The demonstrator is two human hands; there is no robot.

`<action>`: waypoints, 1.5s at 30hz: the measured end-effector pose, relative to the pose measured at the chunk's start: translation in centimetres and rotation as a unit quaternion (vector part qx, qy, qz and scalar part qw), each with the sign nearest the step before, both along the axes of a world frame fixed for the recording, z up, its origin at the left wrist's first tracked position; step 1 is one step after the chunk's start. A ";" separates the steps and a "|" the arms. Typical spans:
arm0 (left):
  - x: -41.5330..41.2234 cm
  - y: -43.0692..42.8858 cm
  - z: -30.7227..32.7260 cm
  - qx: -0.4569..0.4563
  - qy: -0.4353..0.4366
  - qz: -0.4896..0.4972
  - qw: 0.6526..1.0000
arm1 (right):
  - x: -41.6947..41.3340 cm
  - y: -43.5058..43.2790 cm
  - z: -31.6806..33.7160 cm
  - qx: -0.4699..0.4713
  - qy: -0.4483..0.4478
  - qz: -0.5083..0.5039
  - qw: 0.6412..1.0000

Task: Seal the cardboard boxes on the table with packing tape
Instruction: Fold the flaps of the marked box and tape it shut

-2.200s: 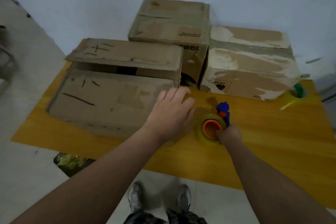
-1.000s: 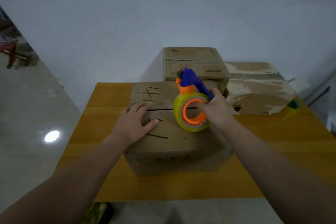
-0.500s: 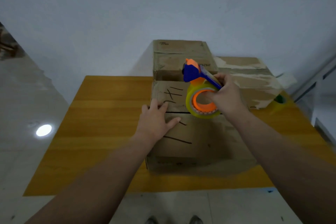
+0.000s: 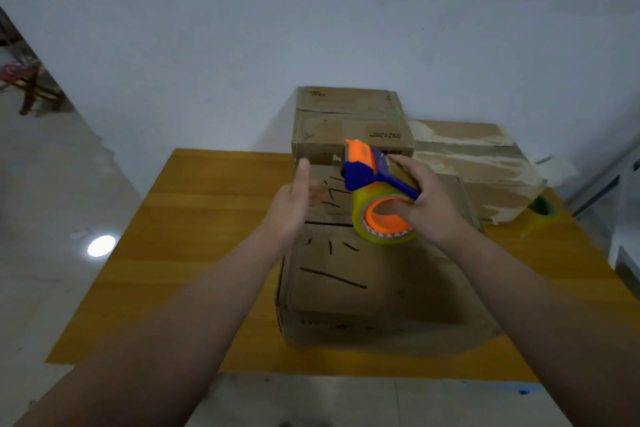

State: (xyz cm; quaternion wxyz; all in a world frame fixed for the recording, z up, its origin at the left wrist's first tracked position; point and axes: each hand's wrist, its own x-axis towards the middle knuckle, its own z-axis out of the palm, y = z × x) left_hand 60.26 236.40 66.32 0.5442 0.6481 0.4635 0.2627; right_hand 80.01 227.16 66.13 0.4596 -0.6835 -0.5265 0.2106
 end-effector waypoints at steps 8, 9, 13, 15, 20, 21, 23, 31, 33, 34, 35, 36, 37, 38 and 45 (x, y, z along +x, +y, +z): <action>0.3 1.4 3.9 -0.061 0.000 -0.051 0.997 | 0.3 0.1 0.5 -0.005 -0.111 0.044 0.993; 0.1 1.6 4.0 -0.042 0.009 -0.059 0.997 | 0.3 0.2 0.7 -0.013 -0.152 0.047 0.987; -0.9 2.4 4.9 0.031 0.051 -0.051 0.997 | -0.5 0.7 2.1 -0.059 -0.237 0.084 0.966; -1.5 2.6 5.0 0.054 0.062 -0.049 0.995 | -1.2 1.1 3.2 -0.082 -0.327 0.137 0.931; -6.2 4.1 4.0 0.032 0.061 0.002 0.998 | -0.2 0.9 5.8 -0.123 -0.413 0.171 0.886; -7.4 4.7 3.4 0.021 0.056 0.034 0.998 | 0.5 0.5 5.9 -0.136 -0.437 0.157 0.875; -9.2 5.1 2.2 -0.011 0.060 0.072 0.996 | 1.6 0.1 5.9 -0.172 -0.486 0.128 0.847; -8.0 3.1 -2.5 -0.007 0.126 0.092 0.988 | 0.1 1.1 4.3 -0.183 -0.576 0.111 0.789; -7.4 2.9 -3.2 0.030 0.149 0.092 0.984 | -0.2 1.1 4.0 -0.180 -0.586 0.106 0.783; -7.2 2.8 -3.5 0.043 0.162 0.096 0.981 | -0.3 1.2 4.0 -0.181 -0.586 0.106 0.782; -6.9 2.9 -3.7 0.051 0.172 0.101 0.979 | -0.4 1.2 3.9 -0.184 -0.584 0.106 0.784; -6.8 3.0 -3.9 0.056 0.178 0.108 0.977 | -0.4 1.2 3.9 -0.187 -0.579 0.105 0.787; -6.6 3.0 -4.1 0.059 0.184 0.111 0.975 | -0.4 1.2 3.9 -0.190 -0.575 0.102 0.789; -6.5 3.1 -4.3 0.064 0.189 0.112 0.973 | -0.4 1.1 4.0 -0.193 -0.572 0.098 0.791; -6.0 3.8 -6.0 0.058 0.223 0.110 0.967 | -1.0 1.4 4.0 -0.199 -0.585 0.093 0.781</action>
